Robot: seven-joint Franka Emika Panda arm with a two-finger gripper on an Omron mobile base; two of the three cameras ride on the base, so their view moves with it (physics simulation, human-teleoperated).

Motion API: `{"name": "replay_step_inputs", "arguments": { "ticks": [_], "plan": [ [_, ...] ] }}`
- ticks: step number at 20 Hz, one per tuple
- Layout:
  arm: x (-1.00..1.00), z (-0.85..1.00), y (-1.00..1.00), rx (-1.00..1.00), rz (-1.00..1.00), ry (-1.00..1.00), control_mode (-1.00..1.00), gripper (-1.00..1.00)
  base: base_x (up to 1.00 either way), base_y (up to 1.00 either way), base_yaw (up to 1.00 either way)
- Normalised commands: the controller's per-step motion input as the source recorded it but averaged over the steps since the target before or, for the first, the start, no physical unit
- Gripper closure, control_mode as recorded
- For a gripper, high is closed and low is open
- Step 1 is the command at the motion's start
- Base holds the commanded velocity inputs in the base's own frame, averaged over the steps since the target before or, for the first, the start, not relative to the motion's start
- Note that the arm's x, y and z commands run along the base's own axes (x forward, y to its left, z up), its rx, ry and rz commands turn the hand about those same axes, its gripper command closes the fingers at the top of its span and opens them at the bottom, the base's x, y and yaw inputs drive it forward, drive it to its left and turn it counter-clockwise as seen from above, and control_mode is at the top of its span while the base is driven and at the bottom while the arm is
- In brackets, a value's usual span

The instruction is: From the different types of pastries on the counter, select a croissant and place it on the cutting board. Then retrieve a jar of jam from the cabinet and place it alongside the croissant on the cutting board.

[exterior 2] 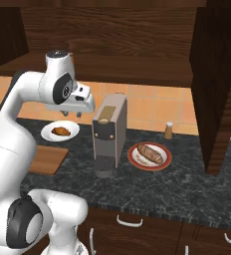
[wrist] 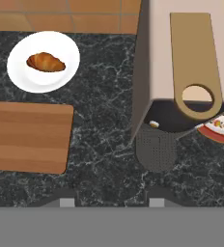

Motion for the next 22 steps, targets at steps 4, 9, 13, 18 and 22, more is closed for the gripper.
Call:
{"name": "replay_step_inputs", "arguments": {
  "ticks": [4,9,13,18,22],
  "plan": [
    [0.0,-0.39,0.34,0.0,0.0,0.03,-1.0,-1.0,0.0,0.0,0.0],
    [0.04,-0.73,0.76,0.0,0.04,0.13,-1.0,-1.0,0.0,0.0,0.0],
    [0.53,-0.52,1.0,-0.02,-0.01,0.01,-1.0,-1.0,0.0,0.0,0.0],
    [0.63,-0.43,0.69,0.0,-0.1,0.0,-1.0,-1.0,0.0,0.0,0.0],
    [0.53,-0.24,0.25,-0.03,-0.07,-0.01,-1.0,-1.0,0.0,0.0,0.0]
  ]
}}
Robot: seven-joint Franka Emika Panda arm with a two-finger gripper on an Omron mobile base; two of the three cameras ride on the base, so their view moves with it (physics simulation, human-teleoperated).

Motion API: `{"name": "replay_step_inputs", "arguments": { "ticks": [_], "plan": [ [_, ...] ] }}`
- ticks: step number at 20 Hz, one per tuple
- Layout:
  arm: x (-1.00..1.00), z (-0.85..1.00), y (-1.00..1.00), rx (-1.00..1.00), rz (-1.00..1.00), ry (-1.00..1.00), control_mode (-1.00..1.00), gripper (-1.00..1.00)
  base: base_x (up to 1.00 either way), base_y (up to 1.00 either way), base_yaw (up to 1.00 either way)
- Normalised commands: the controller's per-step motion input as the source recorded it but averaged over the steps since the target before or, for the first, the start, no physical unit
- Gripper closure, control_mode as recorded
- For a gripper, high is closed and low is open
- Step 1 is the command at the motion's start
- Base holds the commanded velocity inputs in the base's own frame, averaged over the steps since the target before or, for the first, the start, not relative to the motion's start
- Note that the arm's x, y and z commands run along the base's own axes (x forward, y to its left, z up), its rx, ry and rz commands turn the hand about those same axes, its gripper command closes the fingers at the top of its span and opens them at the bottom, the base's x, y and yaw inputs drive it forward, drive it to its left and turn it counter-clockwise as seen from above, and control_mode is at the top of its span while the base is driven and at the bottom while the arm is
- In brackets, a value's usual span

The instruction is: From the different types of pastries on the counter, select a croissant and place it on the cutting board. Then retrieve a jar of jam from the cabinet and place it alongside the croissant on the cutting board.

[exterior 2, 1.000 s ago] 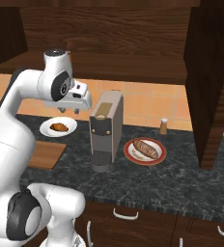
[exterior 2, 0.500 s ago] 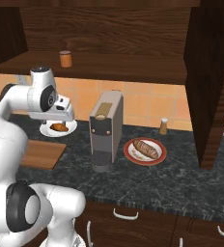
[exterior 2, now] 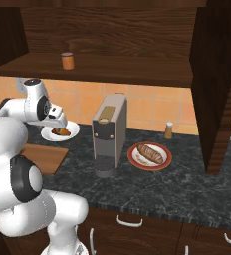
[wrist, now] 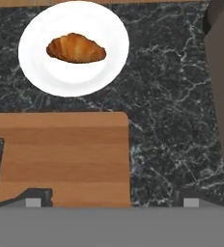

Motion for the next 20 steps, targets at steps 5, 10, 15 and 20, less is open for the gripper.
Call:
{"name": "replay_step_inputs", "arguments": {
  "ticks": [5,10,15,20],
  "plan": [
    [0.07,-0.5,0.1,-0.18,0.08,0.1,-1.0,-1.0,0.0,0.0,0.0],
    [0.27,-0.5,0.02,-0.02,0.37,0.1,-1.0,-1.0,0.0,0.0,0.0],
    [0.3,0.0,-0.02,0.09,0.06,0.0,-1.0,-1.0,0.0,0.0,0.0],
    [0.6,-0.01,0.0,0.15,0.29,0.0,-1.0,-1.0,0.0,0.0,0.0]
  ]
}}
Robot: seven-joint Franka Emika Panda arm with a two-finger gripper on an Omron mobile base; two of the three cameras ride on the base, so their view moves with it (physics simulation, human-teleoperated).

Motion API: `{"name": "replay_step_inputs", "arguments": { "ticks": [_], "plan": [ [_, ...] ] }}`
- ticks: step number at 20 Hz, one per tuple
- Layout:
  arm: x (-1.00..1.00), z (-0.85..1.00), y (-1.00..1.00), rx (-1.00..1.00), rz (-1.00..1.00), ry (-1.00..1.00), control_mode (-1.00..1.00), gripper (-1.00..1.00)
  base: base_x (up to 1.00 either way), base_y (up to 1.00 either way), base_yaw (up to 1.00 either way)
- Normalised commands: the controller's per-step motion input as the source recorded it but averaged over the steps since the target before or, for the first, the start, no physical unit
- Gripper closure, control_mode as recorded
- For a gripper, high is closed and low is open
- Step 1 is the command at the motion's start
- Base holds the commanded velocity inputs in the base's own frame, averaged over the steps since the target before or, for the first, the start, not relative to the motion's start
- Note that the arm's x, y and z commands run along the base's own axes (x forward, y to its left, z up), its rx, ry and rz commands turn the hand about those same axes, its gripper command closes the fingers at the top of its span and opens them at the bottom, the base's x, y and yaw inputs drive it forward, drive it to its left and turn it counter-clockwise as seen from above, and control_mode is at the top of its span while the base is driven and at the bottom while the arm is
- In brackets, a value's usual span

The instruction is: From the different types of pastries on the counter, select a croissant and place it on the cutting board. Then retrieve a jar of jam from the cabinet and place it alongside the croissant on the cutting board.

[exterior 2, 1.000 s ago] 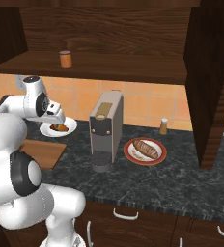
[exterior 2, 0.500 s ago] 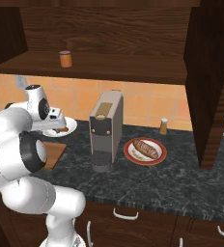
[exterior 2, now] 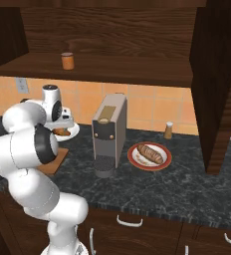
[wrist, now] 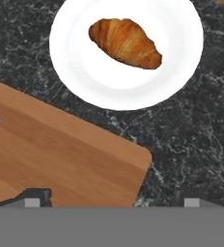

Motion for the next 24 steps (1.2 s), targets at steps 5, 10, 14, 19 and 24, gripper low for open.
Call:
{"name": "replay_step_inputs", "arguments": {
  "ticks": [5,10,14,19,24],
  "plan": [
    [0.05,0.0,0.11,0.0,0.02,0.0,-1.0,-1.0,0.0,0.0,0.0],
    [0.42,-0.07,0.53,0.0,0.19,0.0,-1.0,-1.0,0.0,0.0,0.0],
    [0.2,-0.22,0.09,-0.14,0.16,0.04,-1.0,-1.0,0.0,0.0,0.0],
    [0.34,-0.39,0.0,-0.26,0.0,0.05,-1.0,-1.0,0.0,0.0,0.0],
    [0.67,0.0,0.0,0.0,0.0,-0.13,-1.0,-1.0,0.0,0.0,0.0]
  ]
}}
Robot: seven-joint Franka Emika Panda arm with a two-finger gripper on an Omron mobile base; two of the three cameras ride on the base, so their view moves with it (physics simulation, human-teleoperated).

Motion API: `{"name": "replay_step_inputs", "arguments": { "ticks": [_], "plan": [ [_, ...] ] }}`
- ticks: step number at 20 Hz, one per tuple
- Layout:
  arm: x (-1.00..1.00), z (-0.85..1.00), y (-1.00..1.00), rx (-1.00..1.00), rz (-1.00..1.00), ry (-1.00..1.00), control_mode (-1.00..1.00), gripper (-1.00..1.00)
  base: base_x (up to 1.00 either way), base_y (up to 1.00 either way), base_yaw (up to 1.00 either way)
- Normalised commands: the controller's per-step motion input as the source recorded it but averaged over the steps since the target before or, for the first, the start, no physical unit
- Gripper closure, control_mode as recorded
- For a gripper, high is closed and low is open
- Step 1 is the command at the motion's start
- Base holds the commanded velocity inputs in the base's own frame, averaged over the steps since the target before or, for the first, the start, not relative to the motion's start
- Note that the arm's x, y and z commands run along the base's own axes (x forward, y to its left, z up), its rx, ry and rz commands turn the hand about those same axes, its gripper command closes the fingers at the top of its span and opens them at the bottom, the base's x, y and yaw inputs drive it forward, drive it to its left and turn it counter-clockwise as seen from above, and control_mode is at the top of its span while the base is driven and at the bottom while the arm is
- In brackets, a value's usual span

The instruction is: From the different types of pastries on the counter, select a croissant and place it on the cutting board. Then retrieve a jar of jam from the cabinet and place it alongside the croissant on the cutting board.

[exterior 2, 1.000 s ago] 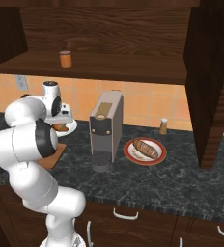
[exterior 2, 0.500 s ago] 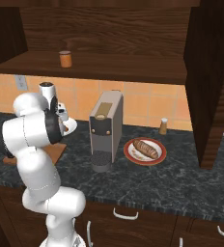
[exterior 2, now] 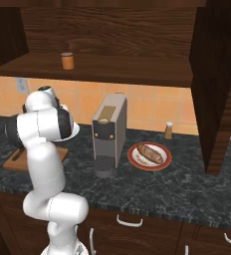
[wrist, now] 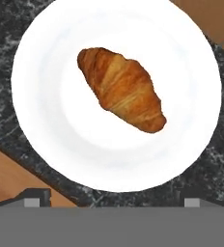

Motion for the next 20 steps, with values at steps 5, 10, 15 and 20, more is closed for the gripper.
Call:
{"name": "replay_step_inputs", "arguments": {
  "ticks": [5,10,15,20],
  "plan": [
    [0.66,-0.25,0.21,0.0,0.0,-0.02,-1.0,-1.0,0.0,0.0,0.0],
    [0.55,-0.19,0.24,0.0,0.0,0.0,-1.0,-1.0,0.0,0.0,0.0],
    [0.28,-0.09,0.01,-0.02,0.0,-0.02,-1.0,-1.0,0.0,0.0,0.0],
    [0.0,-0.42,0.0,0.0,0.0,0.0,-1.0,-1.0,0.0,0.0,0.0]
  ]
}}
